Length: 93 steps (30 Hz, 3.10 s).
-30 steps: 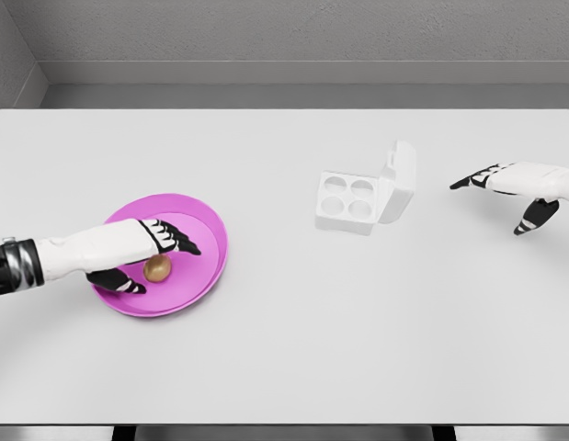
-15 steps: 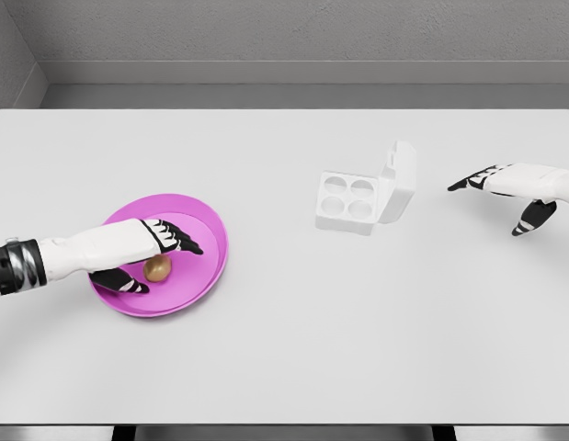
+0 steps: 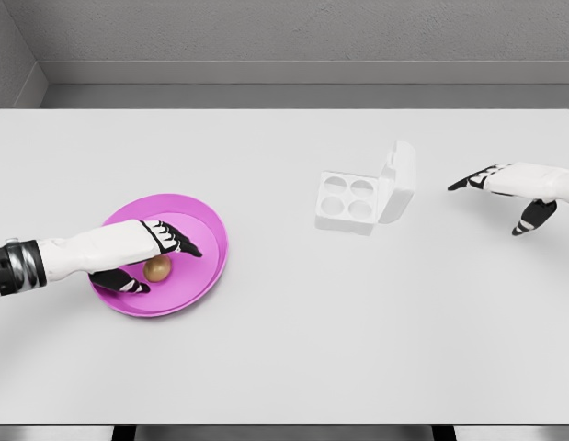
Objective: Pack egg into the box and close the box lid
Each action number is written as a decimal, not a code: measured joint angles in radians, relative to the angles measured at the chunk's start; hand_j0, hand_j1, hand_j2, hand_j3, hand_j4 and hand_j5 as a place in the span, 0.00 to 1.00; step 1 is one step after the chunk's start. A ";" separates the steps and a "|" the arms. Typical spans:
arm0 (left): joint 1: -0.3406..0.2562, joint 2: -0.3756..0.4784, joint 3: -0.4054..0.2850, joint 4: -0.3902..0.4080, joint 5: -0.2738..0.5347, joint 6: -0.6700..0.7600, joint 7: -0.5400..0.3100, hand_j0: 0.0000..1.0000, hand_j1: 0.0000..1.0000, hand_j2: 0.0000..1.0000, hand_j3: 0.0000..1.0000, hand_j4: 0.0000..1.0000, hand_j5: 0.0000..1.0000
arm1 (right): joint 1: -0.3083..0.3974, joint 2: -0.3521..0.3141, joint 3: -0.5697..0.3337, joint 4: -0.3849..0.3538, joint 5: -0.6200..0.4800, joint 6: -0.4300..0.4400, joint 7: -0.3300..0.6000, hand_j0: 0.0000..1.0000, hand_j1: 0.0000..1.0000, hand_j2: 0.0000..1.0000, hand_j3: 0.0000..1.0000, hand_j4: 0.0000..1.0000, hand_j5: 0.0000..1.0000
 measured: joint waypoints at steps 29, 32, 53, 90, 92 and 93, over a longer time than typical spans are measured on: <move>0.020 0.021 0.002 0.001 0.012 0.005 0.003 0.42 0.42 0.42 0.42 0.42 0.42 | -0.018 -0.004 -0.007 0.009 -0.005 0.005 0.000 1.00 1.00 1.00 1.00 1.00 1.00; 0.021 0.023 0.001 0.001 0.015 0.005 0.002 0.36 0.36 0.36 0.36 0.36 0.36 | -0.018 -0.004 -0.007 0.009 -0.005 0.005 0.000 1.00 1.00 1.00 1.00 1.00 1.00; 0.017 0.023 0.010 0.000 -0.017 0.006 0.000 0.23 0.23 0.23 0.23 0.23 0.23 | -0.017 -0.005 -0.008 0.012 -0.005 0.005 0.000 1.00 1.00 1.00 1.00 1.00 1.00; -0.097 -0.173 0.028 -0.074 -0.060 -0.001 -0.008 0.23 0.23 0.23 0.23 0.23 0.23 | -0.018 -0.002 0.000 -0.001 0.000 0.001 0.000 1.00 1.00 1.00 1.00 1.00 1.00; -0.098 -0.183 0.028 -0.074 -0.067 -0.001 -0.008 0.23 0.23 0.23 0.23 0.23 0.23 | -0.018 -0.003 -0.001 -0.003 0.000 0.001 0.000 1.00 1.00 1.00 1.00 1.00 1.00; -0.098 -0.187 0.028 -0.074 -0.069 -0.001 -0.008 0.23 0.23 0.23 0.23 0.23 0.23 | -0.018 -0.003 -0.001 -0.006 0.000 0.001 0.000 1.00 1.00 1.00 1.00 1.00 1.00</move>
